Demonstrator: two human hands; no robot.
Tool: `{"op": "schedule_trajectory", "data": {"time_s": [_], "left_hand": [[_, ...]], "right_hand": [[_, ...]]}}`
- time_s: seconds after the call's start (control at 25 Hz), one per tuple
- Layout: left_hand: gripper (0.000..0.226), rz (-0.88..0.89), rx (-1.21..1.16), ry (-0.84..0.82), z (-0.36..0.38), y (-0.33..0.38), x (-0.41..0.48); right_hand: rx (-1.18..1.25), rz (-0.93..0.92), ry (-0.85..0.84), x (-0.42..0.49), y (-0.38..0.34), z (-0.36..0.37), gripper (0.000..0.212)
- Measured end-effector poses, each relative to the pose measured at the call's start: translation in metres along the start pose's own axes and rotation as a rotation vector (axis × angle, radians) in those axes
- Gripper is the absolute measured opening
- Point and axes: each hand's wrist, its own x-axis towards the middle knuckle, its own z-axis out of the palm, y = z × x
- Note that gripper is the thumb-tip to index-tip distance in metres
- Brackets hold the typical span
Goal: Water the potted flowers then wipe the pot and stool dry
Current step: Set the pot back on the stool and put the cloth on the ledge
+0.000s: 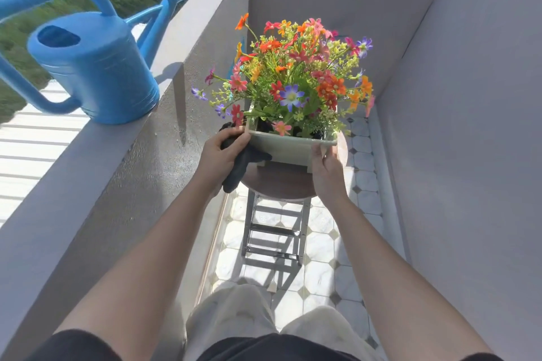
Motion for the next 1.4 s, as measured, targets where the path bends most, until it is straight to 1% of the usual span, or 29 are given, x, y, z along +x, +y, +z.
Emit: {"op": "schedule_trajectory", "data": {"time_s": [0.04,0.12,0.16,0.2,0.24,0.28,0.32,0.44,0.48,0.56,0.64,0.68,0.72,0.8,0.88,0.96,1.04,1.12,1.2,1.28,1.32,1.4], "left_hand": [[0.013,-0.026,-0.011,0.018,-0.004,0.003,-0.006],[0.037,-0.075,-0.024,0.040,-0.017,0.008,-0.023],[0.050,-0.100,-0.026,0.044,-0.025,0.014,-0.033],[0.059,-0.133,-0.035,0.044,-0.032,0.018,-0.043],[0.064,-0.172,-0.047,0.058,-0.041,0.028,-0.053],[0.062,-0.215,-0.057,0.075,-0.050,0.037,-0.061],[0.057,-0.248,-0.062,0.088,-0.056,0.048,-0.067],[0.026,-0.239,-0.056,0.085,-0.074,0.107,-0.077],[0.022,-0.209,-0.043,0.056,-0.077,0.129,-0.079],[0.022,-0.127,0.012,-0.005,-0.082,0.170,-0.082],[0.028,-0.053,0.060,-0.082,-0.087,0.200,-0.080],[0.032,-0.035,0.056,-0.098,-0.090,0.211,-0.079],[0.035,-0.021,0.041,-0.105,-0.092,0.218,-0.077],[0.038,-0.004,-0.020,-0.084,-0.096,0.223,-0.075],[0.043,0.009,-0.087,-0.072,-0.102,0.220,-0.072],[0.052,0.038,-0.121,-0.093,-0.109,0.219,-0.069],[0.052,0.104,-0.036,-0.125,-0.116,0.224,-0.065],[0.045,0.139,0.082,-0.107,-0.125,0.233,-0.063],[0.035,0.113,0.118,-0.101,-0.142,0.244,-0.066],[0.024,0.087,0.122,-0.165,-0.169,0.257,-0.071],[0.020,0.080,0.160,-0.192,-0.185,0.266,-0.072],[0.020,0.036,0.295,-0.172,-0.218,0.285,-0.066]], "right_hand": [[0.009,0.039,0.025,-0.012,-0.004,0.004,0.073],[-0.035,0.129,0.033,-0.046,-0.007,0.017,0.069],[-0.073,0.185,-0.018,-0.066,-0.013,0.023,0.068],[-0.107,0.210,-0.099,-0.084,-0.017,0.029,0.063],[-0.117,0.190,-0.199,-0.098,-0.032,0.034,0.054],[-0.095,0.144,-0.278,-0.107,-0.048,0.037,0.045],[-0.047,0.096,-0.313,-0.113,-0.066,0.037,0.038],[0.169,-0.012,-0.305,-0.109,-0.148,0.020,0.027],[0.207,-0.046,-0.326,-0.104,-0.173,0.013,0.026],[0.239,-0.127,-0.438,-0.089,-0.215,-0.001,0.028],[0.246,-0.190,-0.532,-0.075,-0.247,-0.012,0.023],[0.265,-0.196,-0.544,-0.070,-0.260,-0.016,0.019],[0.305,-0.182,-0.548,-0.064,-0.271,-0.019,0.017],[0.327,-0.199,-0.531,-0.054,-0.287,-0.019,0.019],[0.221,-0.329,-0.484,-0.048,-0.302,-0.019,0.019],[0.141,-0.486,-0.479,-0.049,-0.321,-0.018,0.018],[0.098,-0.609,-0.493,-0.052,-0.342,-0.017,0.017],[0.120,-0.698,-0.473,-0.057,-0.360,-0.017,0.015],[0.255,-0.681,-0.429,-0.058,-0.372,-0.017,0.017],[0.397,-0.633,-0.414,-0.055,-0.375,-0.008,0.025],[0.414,-0.627,-0.427,-0.055,-0.374,0.000,0.027],[0.410,-0.591,-0.488,-0.054,-0.366,0.027,0.024]]}}
